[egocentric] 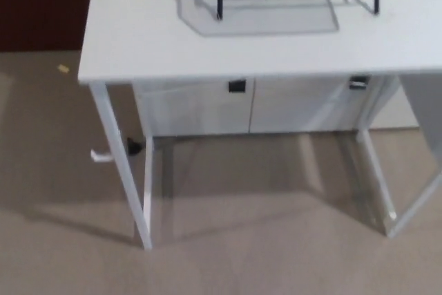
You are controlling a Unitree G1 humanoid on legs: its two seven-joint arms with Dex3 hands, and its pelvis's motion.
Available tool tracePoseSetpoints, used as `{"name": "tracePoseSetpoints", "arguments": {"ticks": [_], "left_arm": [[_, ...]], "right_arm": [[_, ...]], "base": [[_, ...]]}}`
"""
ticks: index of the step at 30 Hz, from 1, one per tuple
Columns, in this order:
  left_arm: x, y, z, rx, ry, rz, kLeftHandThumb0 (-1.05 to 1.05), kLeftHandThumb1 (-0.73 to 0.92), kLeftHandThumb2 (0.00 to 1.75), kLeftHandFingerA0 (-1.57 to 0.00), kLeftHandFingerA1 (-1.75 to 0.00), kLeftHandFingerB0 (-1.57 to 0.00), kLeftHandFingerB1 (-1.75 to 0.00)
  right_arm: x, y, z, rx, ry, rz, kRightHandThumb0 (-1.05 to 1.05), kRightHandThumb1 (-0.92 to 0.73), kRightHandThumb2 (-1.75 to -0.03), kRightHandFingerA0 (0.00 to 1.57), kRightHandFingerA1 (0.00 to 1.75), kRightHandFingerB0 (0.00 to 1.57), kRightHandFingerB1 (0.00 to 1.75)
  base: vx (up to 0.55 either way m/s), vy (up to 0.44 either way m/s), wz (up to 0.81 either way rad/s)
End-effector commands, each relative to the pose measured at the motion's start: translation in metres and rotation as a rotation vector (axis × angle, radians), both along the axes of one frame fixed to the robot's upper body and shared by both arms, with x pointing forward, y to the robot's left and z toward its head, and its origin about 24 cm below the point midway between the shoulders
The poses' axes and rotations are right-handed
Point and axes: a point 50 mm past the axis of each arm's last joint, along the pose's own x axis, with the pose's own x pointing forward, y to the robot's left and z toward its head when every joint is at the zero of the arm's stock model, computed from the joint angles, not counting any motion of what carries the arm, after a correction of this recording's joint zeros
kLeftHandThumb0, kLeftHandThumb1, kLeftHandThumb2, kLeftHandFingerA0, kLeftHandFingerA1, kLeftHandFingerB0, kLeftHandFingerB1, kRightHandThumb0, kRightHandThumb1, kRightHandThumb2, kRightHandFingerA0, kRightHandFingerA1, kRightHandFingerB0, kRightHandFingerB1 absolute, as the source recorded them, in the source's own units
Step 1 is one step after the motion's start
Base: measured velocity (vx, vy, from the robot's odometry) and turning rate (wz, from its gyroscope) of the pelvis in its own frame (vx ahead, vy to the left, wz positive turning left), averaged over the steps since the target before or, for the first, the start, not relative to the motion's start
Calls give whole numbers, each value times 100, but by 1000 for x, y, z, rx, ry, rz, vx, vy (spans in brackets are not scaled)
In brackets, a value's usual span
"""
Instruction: The robot walks towards a file tray kept in the middle of a desk and uses its right hand to grab a tray and pulls it out towards itself
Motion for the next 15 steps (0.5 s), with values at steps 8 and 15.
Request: {"name": "tracePoseSetpoints", "arguments": {"ticks": [8, 15], "left_arm": [[-10, -19, -8, 79, -21, -141, -37, 54, 56, -57, -42, -49, -39], [-12, -30, -15, 96, -7, -208, -33, 53, 56, -56, -41, -48, -38]], "right_arm": [[-6, -4, 1, -15, 0, -3, -36, -78, -62, 61, 87, 44, 52], [-4, -7, 0, -22, -16, 8, -37, -79, -63, 60, 86, 44, 54]], "base": [[380, -221, 33], [190, -39, -6]]}}
